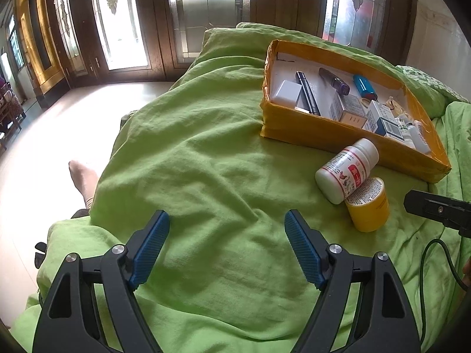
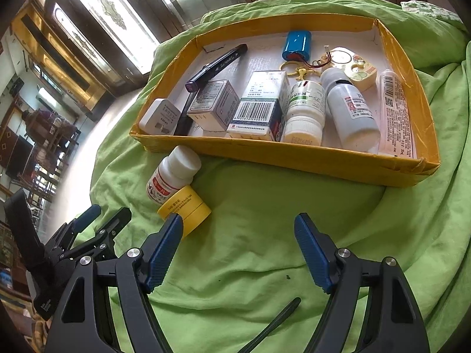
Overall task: Organize rigid objects
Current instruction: 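Withdraw both tools from the tray toward the pill bottle and yellow jar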
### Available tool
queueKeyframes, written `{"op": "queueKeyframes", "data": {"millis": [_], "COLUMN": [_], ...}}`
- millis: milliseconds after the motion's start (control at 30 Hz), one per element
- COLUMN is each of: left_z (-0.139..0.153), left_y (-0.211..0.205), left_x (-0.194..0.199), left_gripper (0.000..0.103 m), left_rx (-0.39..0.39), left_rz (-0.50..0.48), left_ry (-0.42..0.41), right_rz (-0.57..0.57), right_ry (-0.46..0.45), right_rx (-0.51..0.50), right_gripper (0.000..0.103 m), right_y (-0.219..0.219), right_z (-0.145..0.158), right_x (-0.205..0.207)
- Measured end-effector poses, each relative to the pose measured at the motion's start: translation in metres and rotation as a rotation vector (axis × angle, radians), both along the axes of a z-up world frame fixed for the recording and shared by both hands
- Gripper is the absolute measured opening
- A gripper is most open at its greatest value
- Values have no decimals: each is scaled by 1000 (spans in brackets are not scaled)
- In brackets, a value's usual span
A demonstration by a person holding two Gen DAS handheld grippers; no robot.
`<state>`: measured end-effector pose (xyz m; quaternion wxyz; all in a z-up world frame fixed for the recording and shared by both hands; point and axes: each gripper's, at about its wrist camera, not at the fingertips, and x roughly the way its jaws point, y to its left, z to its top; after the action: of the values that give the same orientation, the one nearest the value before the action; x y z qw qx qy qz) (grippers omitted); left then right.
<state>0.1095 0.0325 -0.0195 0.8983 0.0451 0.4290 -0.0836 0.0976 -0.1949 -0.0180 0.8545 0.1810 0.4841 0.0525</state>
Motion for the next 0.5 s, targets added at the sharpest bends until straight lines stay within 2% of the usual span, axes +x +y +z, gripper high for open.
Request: {"op": "queueKeyframes", "data": {"millis": [500], "left_z": [-1], "left_y": [-3], "left_x": [0], "left_gripper": [81], "left_rx": [12], "left_rz": [-3], "left_ry": [0], "right_rz": [31], "right_ry": [-20], "right_rx": [-24], "right_gripper": [73], "right_y": [10], "right_z": [6], "right_x": [-2]}}
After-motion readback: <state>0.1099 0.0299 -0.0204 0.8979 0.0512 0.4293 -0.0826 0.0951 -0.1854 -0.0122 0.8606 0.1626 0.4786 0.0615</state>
